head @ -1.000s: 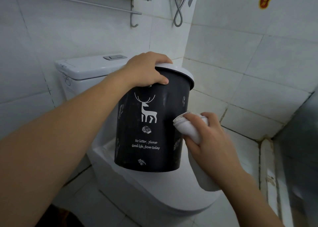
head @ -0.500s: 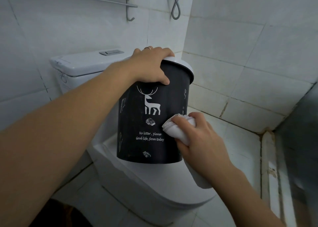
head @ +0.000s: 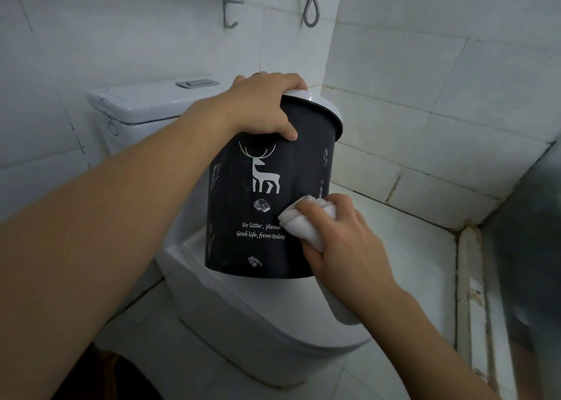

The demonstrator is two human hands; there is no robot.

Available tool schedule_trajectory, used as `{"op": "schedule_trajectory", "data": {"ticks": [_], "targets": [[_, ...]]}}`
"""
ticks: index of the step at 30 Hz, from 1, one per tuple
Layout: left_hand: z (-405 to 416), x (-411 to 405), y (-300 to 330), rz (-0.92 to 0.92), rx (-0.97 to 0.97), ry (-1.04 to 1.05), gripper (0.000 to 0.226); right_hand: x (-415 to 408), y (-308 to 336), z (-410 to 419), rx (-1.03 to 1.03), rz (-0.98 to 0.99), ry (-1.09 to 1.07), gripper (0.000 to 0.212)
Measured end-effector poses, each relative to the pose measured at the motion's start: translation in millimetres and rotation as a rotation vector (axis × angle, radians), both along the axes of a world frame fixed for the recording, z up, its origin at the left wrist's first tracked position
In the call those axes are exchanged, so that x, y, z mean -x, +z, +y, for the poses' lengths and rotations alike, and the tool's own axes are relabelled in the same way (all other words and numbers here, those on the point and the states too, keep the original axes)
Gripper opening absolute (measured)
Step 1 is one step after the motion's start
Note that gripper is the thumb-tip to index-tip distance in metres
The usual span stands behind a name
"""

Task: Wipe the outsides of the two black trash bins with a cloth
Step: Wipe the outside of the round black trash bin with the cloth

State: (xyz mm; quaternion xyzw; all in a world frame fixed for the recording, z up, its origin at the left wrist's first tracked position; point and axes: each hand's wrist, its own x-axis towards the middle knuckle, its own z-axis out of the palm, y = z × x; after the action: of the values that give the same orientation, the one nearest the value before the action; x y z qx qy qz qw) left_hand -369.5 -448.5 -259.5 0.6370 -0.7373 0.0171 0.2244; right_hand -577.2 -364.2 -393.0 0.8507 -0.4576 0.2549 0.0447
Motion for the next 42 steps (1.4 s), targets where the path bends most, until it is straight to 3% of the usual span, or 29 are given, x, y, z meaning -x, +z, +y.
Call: {"op": "schedule_trajectory", "data": {"ticks": [9, 15, 20, 28, 36, 39, 42], "targets": [[2.0, -2.9, 0.3, 0.003, 0.005, -0.002, 0.071, 4.5, -14.4, 23.8, -0.077, 0.136, 0.097, 0.05], [1.6, -0.8, 0.3, 0.002, 0.004, -0.004, 0.071, 3.6, -6.9, 12.4, -0.031, 0.067, -0.004, 0.05], [3.8, -0.8, 1.6, 0.02, -0.011, -0.001, 0.07, 9.1, -16.1, 22.8, -0.086, 0.154, 0.095, 0.049], [12.0, -7.1, 3.5, 0.219, -0.053, -0.002, 0.06, 30.7, 5.1, -0.2, -0.046, -0.112, 0.024, 0.049], [14.3, -18.8, 0.0, 0.465, -0.117, -0.091, 0.049, 34.9, 13.0, -23.4, -0.014, -0.209, -0.043, 0.042], [15.6, -21.0, 1.8, 0.441, -0.108, -0.089, 0.037, 35.2, 15.9, -25.1, -0.005, -0.223, -0.049, 0.04], [16.1, -18.7, 8.2, 0.277, -0.037, -0.024, 0.02, 35.6, 20.1, -24.2, 0.026, -0.23, -0.052, 0.041]]}}
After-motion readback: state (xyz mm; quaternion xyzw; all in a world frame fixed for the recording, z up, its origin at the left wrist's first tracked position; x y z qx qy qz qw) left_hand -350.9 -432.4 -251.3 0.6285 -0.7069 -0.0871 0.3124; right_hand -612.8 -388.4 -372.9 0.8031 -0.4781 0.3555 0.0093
